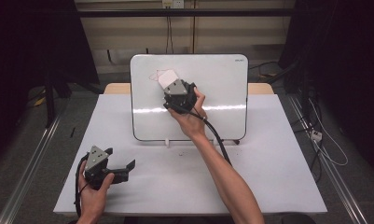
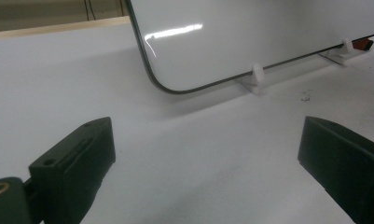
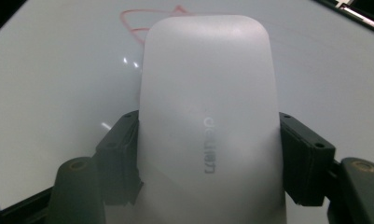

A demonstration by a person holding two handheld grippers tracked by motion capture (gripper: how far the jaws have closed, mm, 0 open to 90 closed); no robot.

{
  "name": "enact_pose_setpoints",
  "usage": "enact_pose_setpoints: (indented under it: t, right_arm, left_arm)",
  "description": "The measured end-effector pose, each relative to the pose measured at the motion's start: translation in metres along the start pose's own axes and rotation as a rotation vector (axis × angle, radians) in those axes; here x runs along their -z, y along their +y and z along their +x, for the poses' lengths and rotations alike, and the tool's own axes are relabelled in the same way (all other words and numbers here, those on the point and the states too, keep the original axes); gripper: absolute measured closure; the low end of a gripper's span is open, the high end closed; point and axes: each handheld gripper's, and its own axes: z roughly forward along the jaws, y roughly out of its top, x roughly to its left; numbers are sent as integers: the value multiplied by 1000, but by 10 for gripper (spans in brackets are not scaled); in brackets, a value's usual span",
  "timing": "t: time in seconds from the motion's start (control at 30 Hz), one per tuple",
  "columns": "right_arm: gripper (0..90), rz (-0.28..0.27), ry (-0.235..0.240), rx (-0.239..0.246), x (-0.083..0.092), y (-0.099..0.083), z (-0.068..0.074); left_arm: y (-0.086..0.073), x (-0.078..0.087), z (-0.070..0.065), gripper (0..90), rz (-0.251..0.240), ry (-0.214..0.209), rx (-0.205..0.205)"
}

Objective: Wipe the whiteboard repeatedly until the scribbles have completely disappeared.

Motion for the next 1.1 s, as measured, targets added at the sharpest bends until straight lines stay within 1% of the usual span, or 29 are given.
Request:
enact_pose_setpoints:
  t: [0.17,0.27,0.37,0.43,0.53,0.67,0.73,0.97,1.0,1.1]
  right_arm:
    - [313,-4,37,42,0,-2,27]
    - [313,-4,41,47,-2,0,34]
    - [313,-5,44,51,-5,1,34]
    - [313,-13,49,39,-5,2,32]
    - [313,-13,46,47,-7,6,33]
    - [313,-13,41,32,-13,16,33]
    - [313,-11,45,33,-15,20,33]
    - [312,-4,33,35,-21,27,35]
    - [312,-3,30,43,-21,27,35]
    - [313,2,24,36,-21,29,33]
  left_arm:
    - [0,1,-1,39,-6,0,2]
    - [0,1,0,39,-2,2,-1]
    - [-1,0,0,39,0,0,-2]
    - [-1,0,0,39,2,-1,-2]
    - [-1,0,0,39,2,-1,-4]
    - [-1,0,0,39,6,0,-6]
    - [-2,-1,0,39,13,-3,-6]
    - [-1,-2,0,39,9,-7,-5]
    - [-1,-2,0,39,10,-8,-5]
    - [-2,-2,0,39,12,-7,-3]
